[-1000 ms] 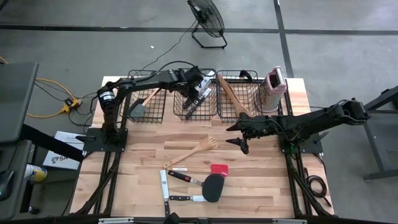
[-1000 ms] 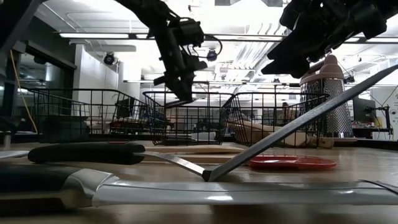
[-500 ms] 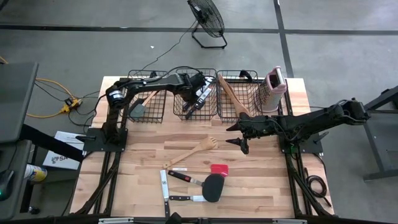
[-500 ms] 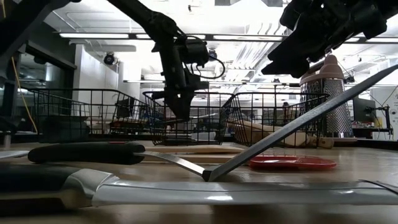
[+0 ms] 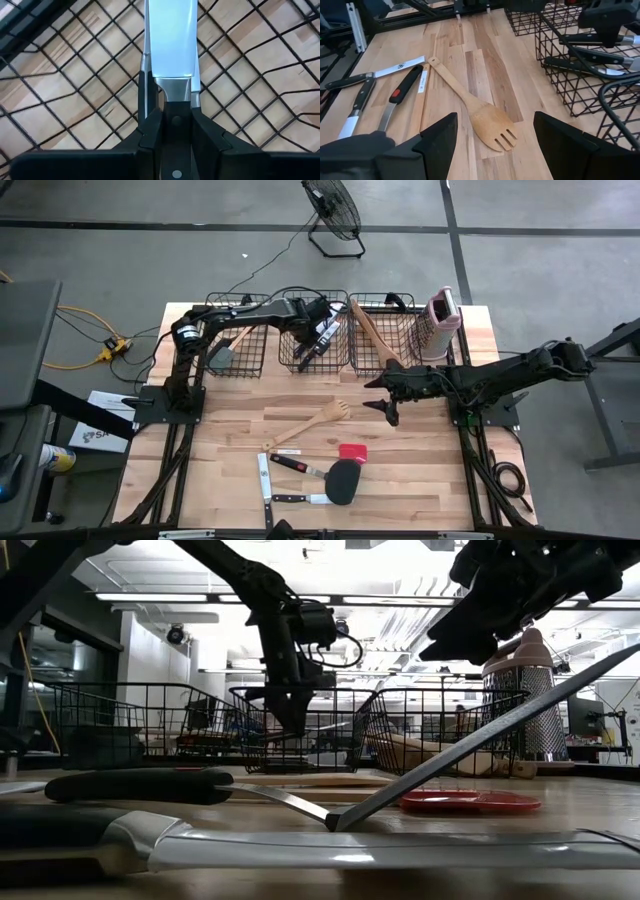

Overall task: Pick & Place Kitchen Items
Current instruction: Put the black knife into the middle black wire basket, then put the brown serving spoon into the right black wire basket

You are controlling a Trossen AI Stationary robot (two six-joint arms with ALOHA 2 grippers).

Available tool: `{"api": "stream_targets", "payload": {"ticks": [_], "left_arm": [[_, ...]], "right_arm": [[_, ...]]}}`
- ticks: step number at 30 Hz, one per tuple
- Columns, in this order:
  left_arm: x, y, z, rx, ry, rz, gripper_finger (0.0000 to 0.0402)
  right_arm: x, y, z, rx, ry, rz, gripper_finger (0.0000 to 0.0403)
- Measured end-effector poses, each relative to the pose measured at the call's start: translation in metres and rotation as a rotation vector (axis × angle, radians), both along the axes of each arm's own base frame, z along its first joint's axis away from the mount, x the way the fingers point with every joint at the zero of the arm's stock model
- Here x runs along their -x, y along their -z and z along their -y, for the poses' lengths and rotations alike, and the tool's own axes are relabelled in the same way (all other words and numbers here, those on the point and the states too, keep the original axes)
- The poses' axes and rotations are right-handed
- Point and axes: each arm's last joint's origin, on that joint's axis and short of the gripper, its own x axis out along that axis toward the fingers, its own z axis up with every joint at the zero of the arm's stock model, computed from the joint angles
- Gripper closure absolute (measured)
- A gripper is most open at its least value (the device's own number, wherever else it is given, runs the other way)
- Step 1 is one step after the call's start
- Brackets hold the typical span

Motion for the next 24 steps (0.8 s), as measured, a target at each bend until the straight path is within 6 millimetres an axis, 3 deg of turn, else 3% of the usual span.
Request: {"api": "stream_targets", "payload": {"ticks": [6, 13, 24], "left_arm": [[0.0001, 0.0009, -0.0005, -0.015, -0.003, -0.01, 0.0329], [-0.0002, 0.001, -0.0006, -0.022, 0.016, -0.012, 0.0272], [0.0022, -0.0052, 0.0013, -0.01, 0.04, 0.002, 0.0265]], "right_arm": [[0.0, 0.0, 0.0002, 0.003, 0.006, 0.0, 0.0149], [0.0, 0.0, 0.0002, 0.003, 0.006, 0.0, 0.0149], [0.0, 0.0, 0.0002, 0.003, 0.006, 0.0, 0.0149]]}}
